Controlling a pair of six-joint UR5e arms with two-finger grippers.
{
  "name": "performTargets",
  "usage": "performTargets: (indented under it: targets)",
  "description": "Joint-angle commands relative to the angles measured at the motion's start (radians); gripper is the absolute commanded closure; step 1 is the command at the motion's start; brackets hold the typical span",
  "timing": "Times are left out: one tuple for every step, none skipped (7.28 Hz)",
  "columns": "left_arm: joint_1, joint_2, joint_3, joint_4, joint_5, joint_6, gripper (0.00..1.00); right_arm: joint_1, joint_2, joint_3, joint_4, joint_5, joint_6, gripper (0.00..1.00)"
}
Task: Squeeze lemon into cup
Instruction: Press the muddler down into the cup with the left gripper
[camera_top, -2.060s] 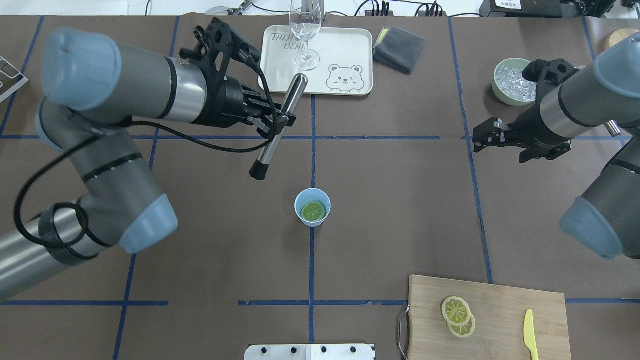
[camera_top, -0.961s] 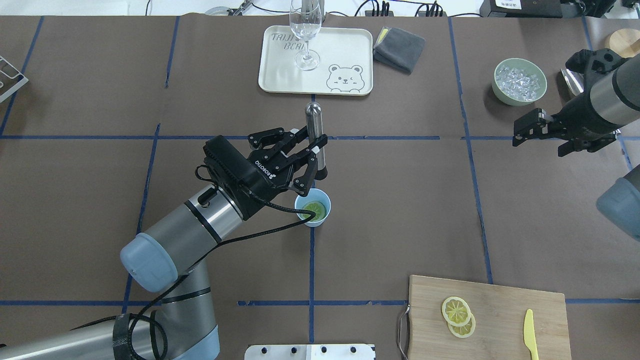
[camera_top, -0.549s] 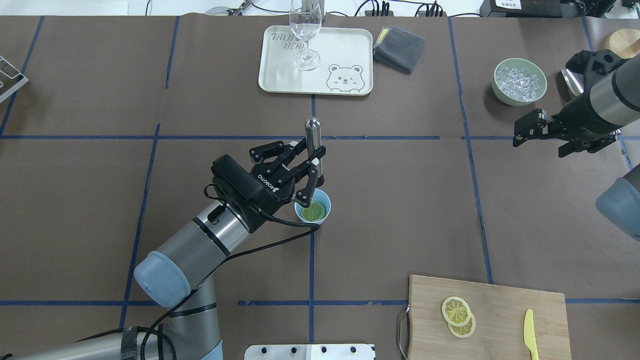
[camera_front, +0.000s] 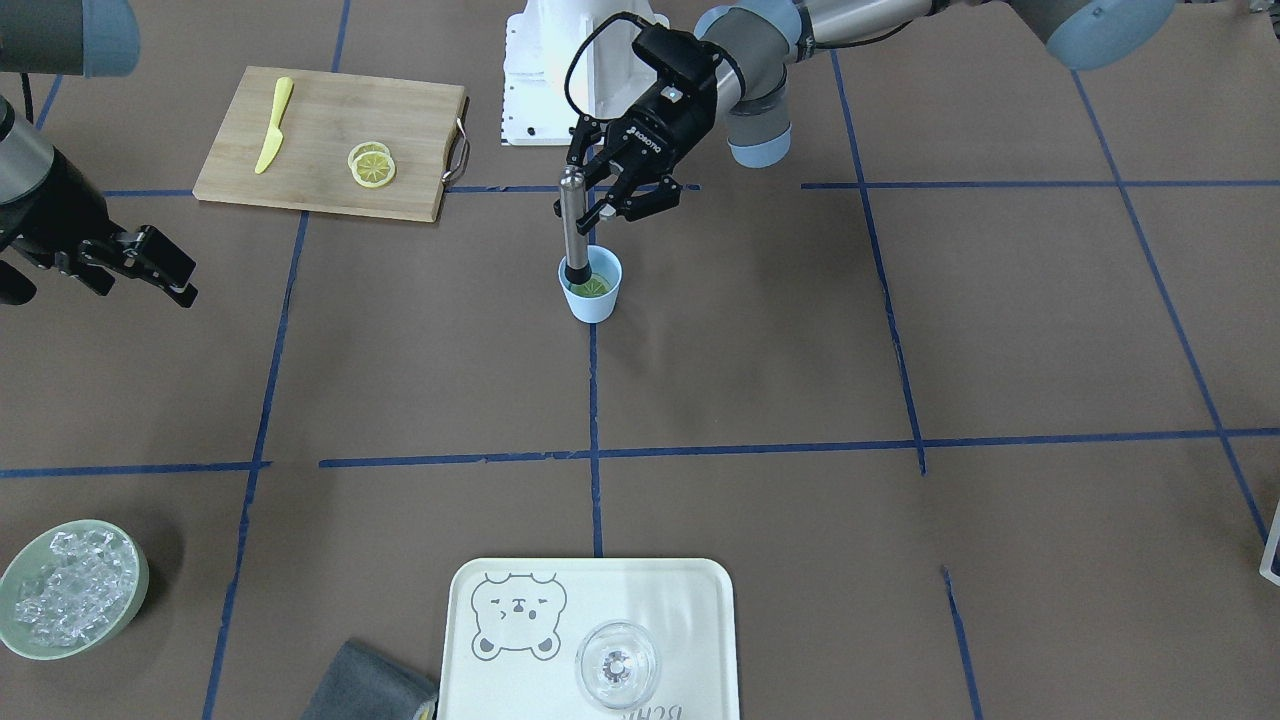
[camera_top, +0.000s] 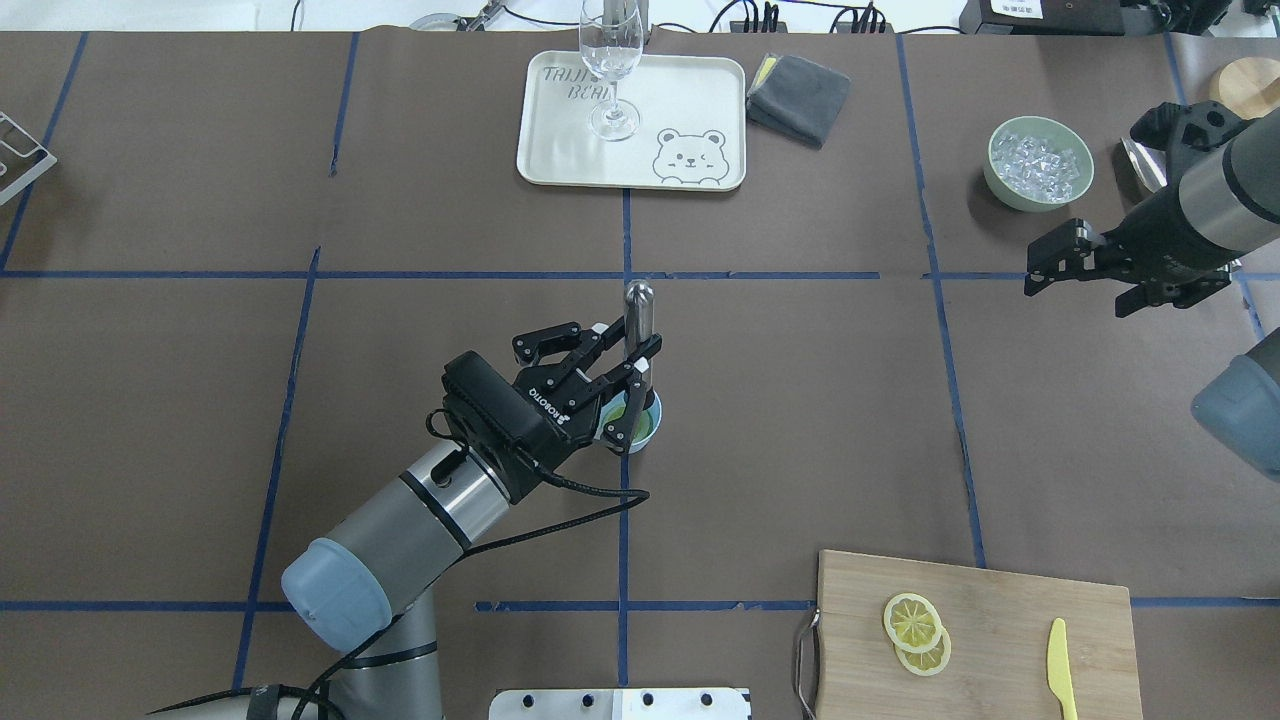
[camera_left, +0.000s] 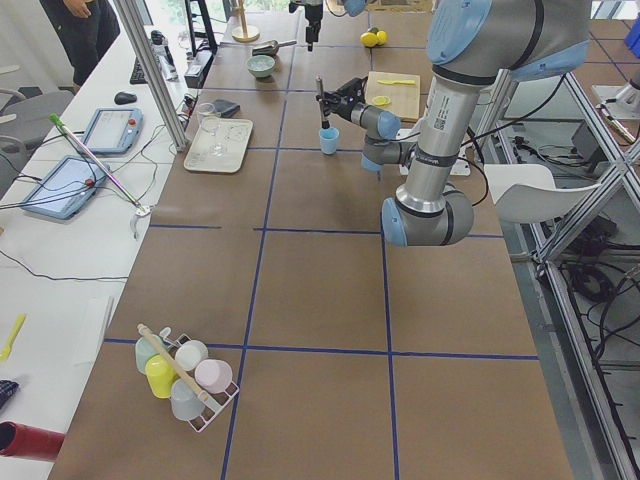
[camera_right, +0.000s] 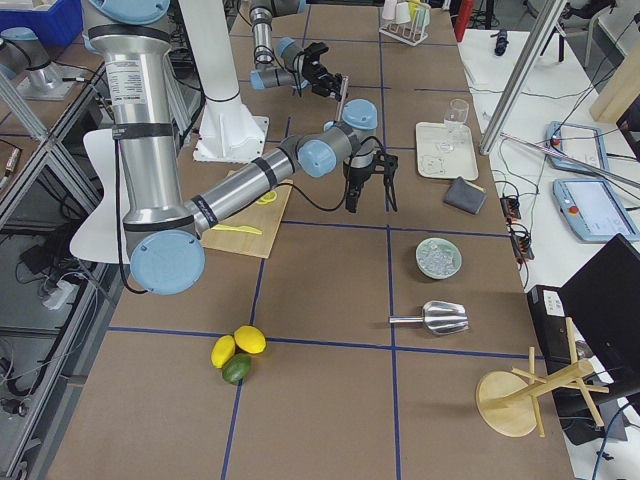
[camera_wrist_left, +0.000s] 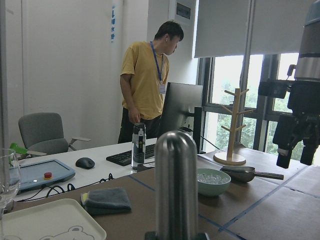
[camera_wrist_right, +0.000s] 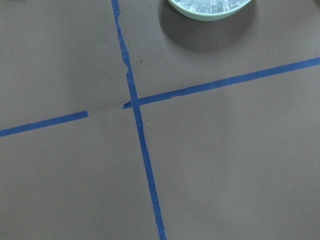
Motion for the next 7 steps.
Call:
performTargets:
  targets:
    - [0.012, 0.014, -0.001, 0.001, 0.0, 0.012, 1.0, 0.0, 0.0, 0.0, 0.0, 0.0, 0.0, 0.0]
    - [0.012, 0.014, -0.003, -0.001, 0.0, 0.012, 1.0, 0.0, 0.0, 0.0, 0.0, 0.0, 0.0, 0.0]
    - [0.013, 0.014, 0.002, 0.0, 0.0, 0.012, 1.0, 0.0, 0.0, 0.0, 0.0, 0.0, 0.0, 0.0]
    - [0.013, 0.013, 0.004, 0.005, 0.0, 0.012, 1.0, 0.002, 0.0, 0.0, 0.0, 0.0, 0.002, 0.0]
    - [0.015, 0.013, 0.025, 0.004, 0.0, 0.012, 1.0, 0.0, 0.0, 0.0, 0.0, 0.0, 0.0, 0.0]
    - [0.016, 0.011, 0.037, -0.001, 0.0, 0.011, 1.0, 0.0, 0.0, -0.003, 0.0, 0.0, 0.0, 0.0]
    - [0.021, 0.009, 0.056, -0.001, 0.0, 0.011, 1.0, 0.0, 0.0, -0.005, 0.0, 0.0, 0.0, 0.0]
